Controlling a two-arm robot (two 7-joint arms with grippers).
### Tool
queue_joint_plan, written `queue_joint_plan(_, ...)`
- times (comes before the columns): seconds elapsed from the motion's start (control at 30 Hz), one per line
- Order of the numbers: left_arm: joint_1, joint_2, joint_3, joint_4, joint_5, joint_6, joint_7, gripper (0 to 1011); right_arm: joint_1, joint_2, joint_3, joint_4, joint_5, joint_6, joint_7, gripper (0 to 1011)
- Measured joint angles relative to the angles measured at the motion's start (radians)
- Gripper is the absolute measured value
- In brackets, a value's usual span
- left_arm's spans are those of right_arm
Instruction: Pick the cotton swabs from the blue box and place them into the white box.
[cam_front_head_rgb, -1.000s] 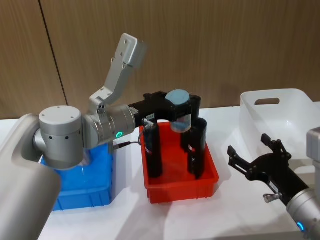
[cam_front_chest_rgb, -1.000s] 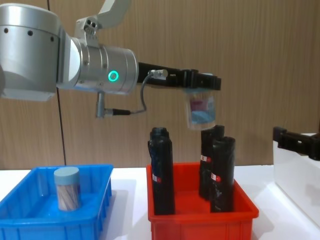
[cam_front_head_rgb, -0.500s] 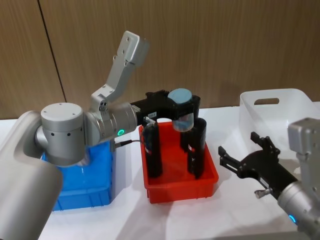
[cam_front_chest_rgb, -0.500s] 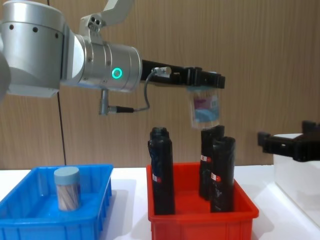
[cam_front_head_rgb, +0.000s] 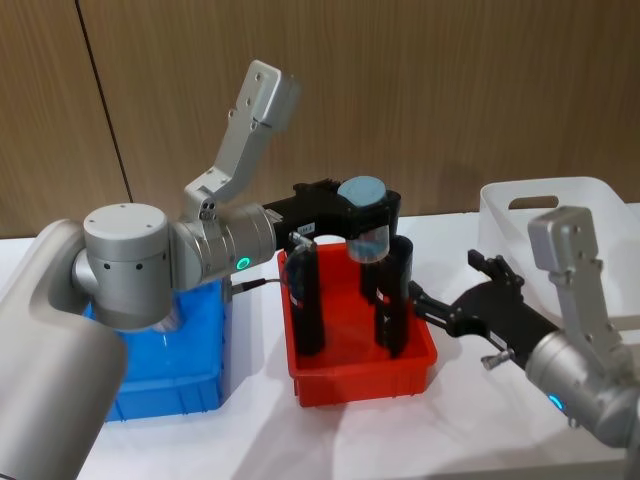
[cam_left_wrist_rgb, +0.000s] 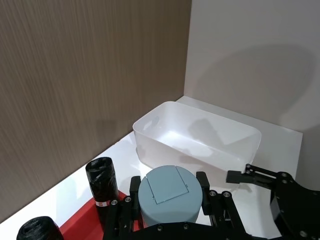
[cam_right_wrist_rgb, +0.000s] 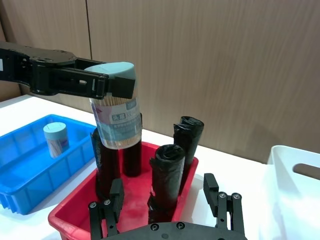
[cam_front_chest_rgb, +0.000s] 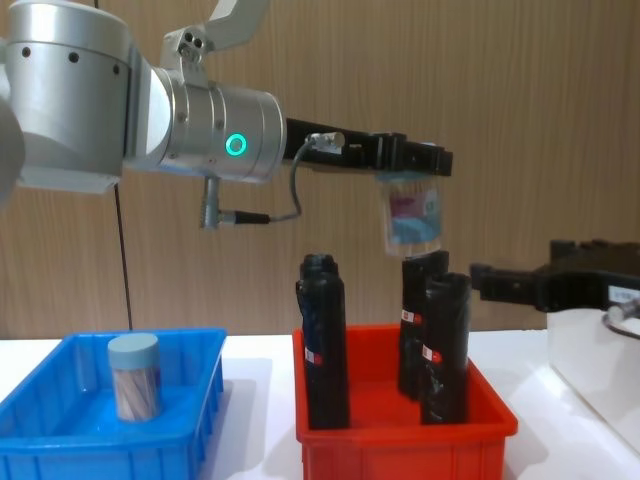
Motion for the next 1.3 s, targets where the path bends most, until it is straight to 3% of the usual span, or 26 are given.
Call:
queue_joint_plan(0.53, -0.002, -0.001, 0.000, 0.002, 0.000, 0.001, -0.002, 669, 0.113, -0.050, -0.005, 0.109, 0.026, 0.017, 0.094, 1002)
queue_joint_plan(1.3, -0.002, -0.001, 0.000, 0.002, 0.000, 0.000, -0.002, 669, 0.195, -0.095, -0.031, 0.188, 0.035, 0.021, 0.184, 1001)
